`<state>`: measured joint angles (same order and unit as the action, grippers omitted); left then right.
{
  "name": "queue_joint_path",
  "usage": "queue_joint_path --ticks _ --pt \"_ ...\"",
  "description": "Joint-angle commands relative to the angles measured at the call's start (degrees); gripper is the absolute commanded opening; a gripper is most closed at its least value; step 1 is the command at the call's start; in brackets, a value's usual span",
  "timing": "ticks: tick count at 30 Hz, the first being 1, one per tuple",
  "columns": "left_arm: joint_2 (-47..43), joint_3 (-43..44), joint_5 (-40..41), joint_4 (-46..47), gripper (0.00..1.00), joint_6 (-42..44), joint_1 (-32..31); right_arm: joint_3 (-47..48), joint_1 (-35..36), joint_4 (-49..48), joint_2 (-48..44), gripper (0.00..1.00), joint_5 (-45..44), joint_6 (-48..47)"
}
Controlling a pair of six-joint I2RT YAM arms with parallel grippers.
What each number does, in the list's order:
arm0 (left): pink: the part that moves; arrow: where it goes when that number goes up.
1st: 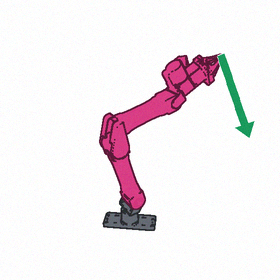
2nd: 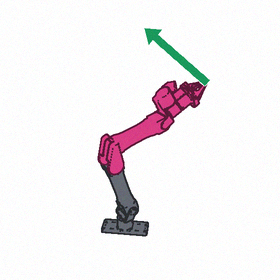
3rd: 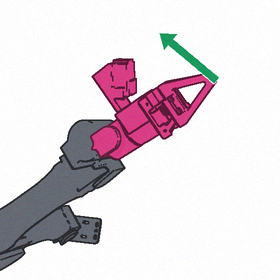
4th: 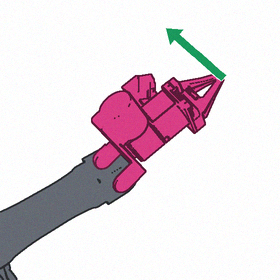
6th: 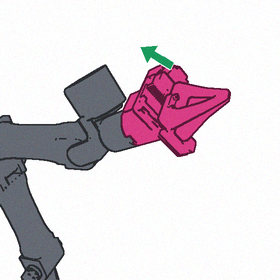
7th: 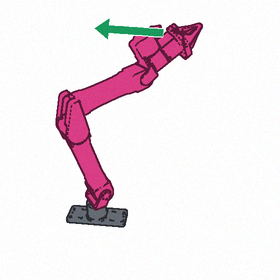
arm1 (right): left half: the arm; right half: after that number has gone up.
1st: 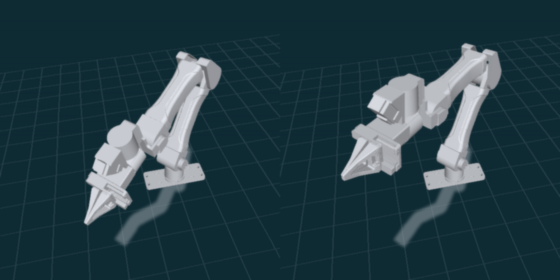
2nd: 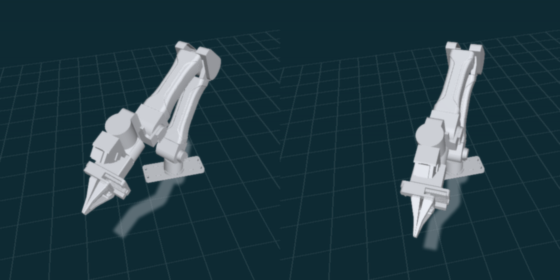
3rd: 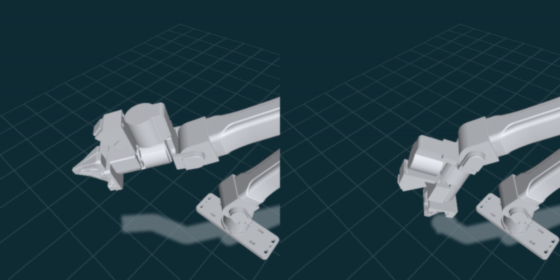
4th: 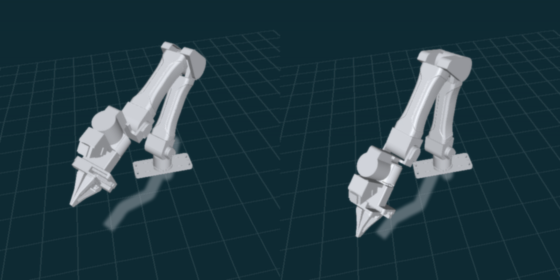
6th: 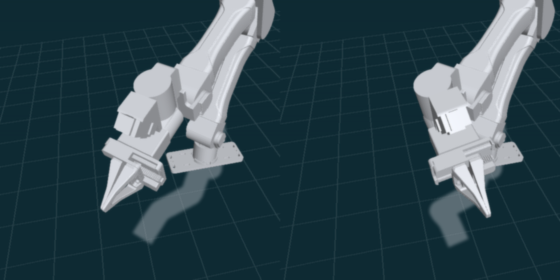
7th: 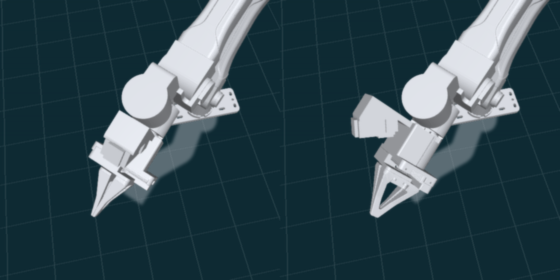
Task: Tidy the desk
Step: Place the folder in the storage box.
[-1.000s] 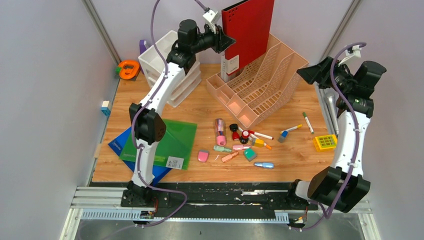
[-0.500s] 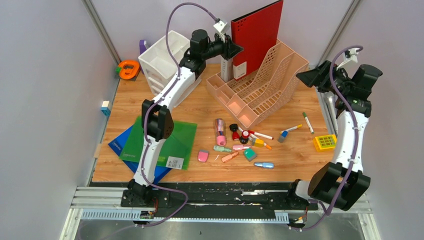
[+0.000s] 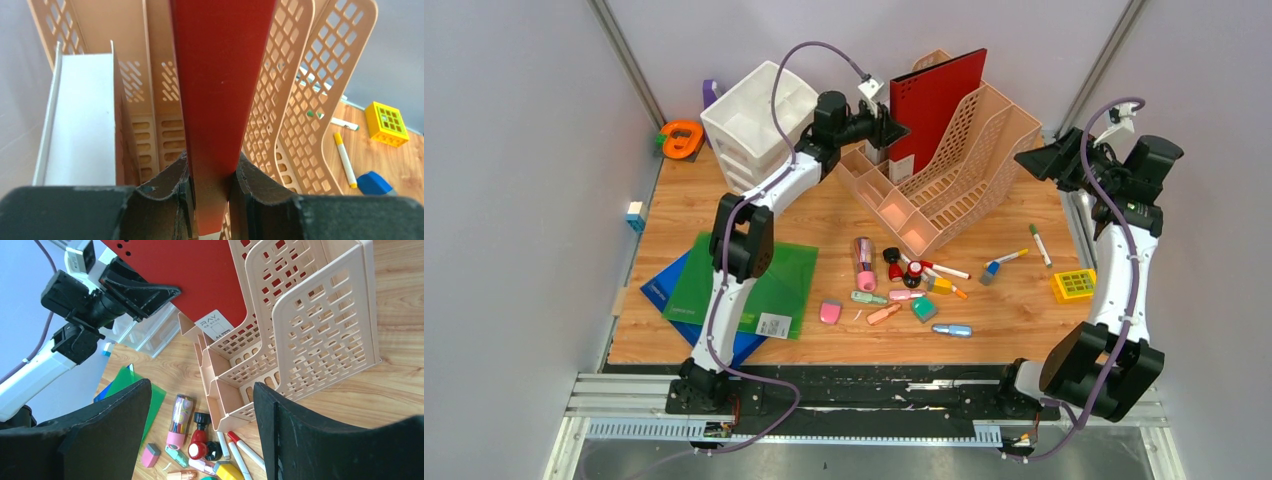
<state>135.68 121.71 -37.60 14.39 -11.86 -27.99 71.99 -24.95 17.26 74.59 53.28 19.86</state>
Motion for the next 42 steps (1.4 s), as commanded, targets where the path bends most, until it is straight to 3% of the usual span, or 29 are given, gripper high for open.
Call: queue_joint_path --ticks 1,3,4,10,12,20,24,28,35,42 --pt "-1.4 -1.9 -0.4 6.8 0.08 4.0 -1.6 -0.7 -0.3 -2.1 -2.4 0.76 0.9 -1.0" --pt "-2.1 -3.0 -0.3 5.5 0.22 5.3 -1.6 -0.9 -0.3 -2.1 -2.7 0.76 1.0 -1.1" --pt "-2.9 -3.8 -0.2 4.2 0.36 5.8 -1.6 -0.9 -0.4 -2.0 -2.9 0.76 1.1 -1.1" --pt "-8.5 -5.2 1.8 -7.1 0.91 14.5 -1.6 0.0 -0.3 -2.0 -2.7 0.76 3.5 -1.1" --pt "-11.3 -6.2 2.9 -11.3 0.99 17.8 -1.6 0.6 -0.3 -1.8 -2.6 0.76 4.7 -1.3" --pt "-28.0 -16.9 11.1 -29.9 1.0 29.3 -1.0 1.3 4.7 1.1 -2.9 0.77 5.5 -8.3" --pt "-37.4 -25.1 18.0 -40.0 1.0 38.3 -0.8 1.5 12.5 3.8 -2.7 0.78 1.3 -15.1" --pt "-46.3 -35.5 25.8 -45.8 1.0 40.7 0.8 1.1 23.6 5.0 -2.2 0.8 -5.5 -21.3" --pt "-57.3 -46.7 20.6 -55.1 1.0 35.6 16.7 4.4 42.9 8.4 4.2 0.91 -13.0 -28.9" --pt "-64.3 -54.9 21.7 -63.2 1.0 40.1 29.9 9.8 57.6 9.2 17.5 0.92 -14.0 -29.9"
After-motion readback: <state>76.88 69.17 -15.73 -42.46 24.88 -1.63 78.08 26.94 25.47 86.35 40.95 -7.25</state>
